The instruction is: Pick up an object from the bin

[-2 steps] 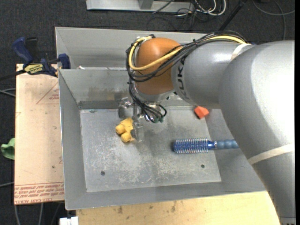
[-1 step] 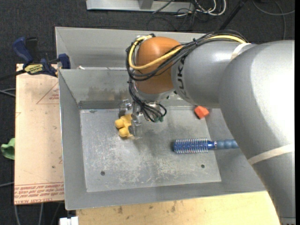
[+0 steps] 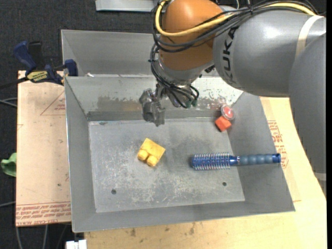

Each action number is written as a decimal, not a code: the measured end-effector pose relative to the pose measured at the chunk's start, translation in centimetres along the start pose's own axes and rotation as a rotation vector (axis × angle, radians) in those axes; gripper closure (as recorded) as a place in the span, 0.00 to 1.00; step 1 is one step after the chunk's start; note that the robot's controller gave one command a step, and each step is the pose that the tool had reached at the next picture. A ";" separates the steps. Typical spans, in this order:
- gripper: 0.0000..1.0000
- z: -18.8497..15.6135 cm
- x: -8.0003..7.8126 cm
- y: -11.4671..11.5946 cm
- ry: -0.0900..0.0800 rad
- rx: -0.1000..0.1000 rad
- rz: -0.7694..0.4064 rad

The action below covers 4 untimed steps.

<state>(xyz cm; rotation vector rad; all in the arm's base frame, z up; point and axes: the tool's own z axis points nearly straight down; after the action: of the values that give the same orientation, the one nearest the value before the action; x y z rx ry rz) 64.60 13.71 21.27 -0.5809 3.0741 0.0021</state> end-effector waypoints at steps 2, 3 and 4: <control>0.00 6.9 6.3 0.3 0.021 -0.004 -0.030; 0.00 14.5 5.1 -1.3 0.016 -0.004 -0.138; 1.00 14.0 4.9 -1.3 0.010 -0.003 -0.138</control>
Offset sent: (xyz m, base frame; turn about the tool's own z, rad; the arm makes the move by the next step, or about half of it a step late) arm 0.0000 0.0000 0.0000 0.0000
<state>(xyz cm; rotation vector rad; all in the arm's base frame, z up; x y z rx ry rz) 60.72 10.76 7.20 -0.7941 3.0370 0.0026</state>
